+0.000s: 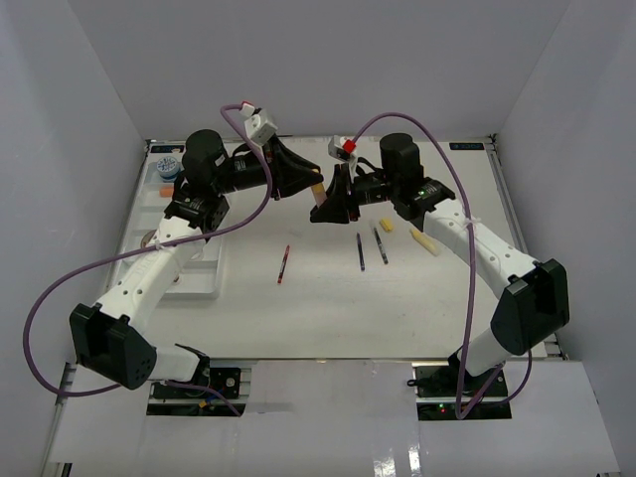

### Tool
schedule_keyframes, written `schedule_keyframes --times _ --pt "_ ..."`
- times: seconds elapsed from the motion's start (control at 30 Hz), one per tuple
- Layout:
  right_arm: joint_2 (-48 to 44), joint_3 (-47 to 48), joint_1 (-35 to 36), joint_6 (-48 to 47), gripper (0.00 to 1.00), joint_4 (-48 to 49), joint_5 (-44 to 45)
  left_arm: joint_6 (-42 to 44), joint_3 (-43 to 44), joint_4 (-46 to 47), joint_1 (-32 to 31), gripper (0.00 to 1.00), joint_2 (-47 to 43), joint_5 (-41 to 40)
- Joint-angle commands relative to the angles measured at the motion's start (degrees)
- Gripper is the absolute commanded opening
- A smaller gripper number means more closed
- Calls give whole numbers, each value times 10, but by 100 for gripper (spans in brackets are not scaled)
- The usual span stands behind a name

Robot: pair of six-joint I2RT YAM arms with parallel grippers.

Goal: Sort the stationery into containers
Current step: Close the pen cap on the pen.

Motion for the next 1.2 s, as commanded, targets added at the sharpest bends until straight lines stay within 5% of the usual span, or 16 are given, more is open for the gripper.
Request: schedule_keyframes --times 0.0,0.5,0.8,1.17 --pt "-39 116 -21 19 8 214 6 22 -55 -225 -43 0 48 108" --pt "-40 175 -37 9 8 214 -9 59 -46 -283 -55 0 59 85" --pt "-75 44 -37 44 9 261 -35 33 30 -215 -55 0 44 -16" --pt "-93 -55 -37 55 13 260 -29 34 88 -184 -55 0 78 20"
